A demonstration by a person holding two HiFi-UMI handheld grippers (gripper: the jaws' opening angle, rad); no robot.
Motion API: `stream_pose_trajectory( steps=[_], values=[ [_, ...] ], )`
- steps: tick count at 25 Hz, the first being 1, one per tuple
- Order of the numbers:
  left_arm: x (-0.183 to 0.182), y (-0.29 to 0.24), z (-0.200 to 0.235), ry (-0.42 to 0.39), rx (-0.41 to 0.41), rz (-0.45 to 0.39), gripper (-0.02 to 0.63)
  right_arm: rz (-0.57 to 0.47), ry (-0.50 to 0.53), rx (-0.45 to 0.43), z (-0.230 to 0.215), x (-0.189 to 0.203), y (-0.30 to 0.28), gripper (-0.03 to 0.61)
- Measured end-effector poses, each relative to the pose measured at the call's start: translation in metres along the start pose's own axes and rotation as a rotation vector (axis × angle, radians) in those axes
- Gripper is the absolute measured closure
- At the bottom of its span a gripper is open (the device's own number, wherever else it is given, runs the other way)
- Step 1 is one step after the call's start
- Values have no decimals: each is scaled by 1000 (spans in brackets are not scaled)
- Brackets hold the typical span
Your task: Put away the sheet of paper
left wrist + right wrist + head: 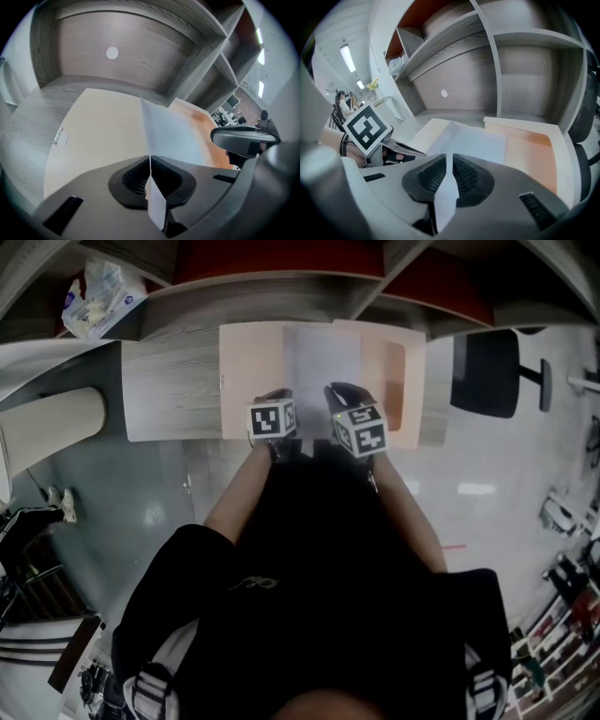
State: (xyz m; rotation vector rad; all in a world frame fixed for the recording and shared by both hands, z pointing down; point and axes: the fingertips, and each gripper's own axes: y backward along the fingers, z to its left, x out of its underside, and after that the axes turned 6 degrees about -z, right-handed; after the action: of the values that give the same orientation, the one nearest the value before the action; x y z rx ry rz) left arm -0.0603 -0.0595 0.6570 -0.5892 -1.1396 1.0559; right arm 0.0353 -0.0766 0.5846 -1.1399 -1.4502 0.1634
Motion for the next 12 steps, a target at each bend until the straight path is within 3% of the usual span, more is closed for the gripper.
stream_pose_trajectory(
  steps=[12],
  values=[
    [-2, -1, -1, -7, -41, -2, 561, -10, 3, -26, -9, 4, 10, 523]
  ],
)
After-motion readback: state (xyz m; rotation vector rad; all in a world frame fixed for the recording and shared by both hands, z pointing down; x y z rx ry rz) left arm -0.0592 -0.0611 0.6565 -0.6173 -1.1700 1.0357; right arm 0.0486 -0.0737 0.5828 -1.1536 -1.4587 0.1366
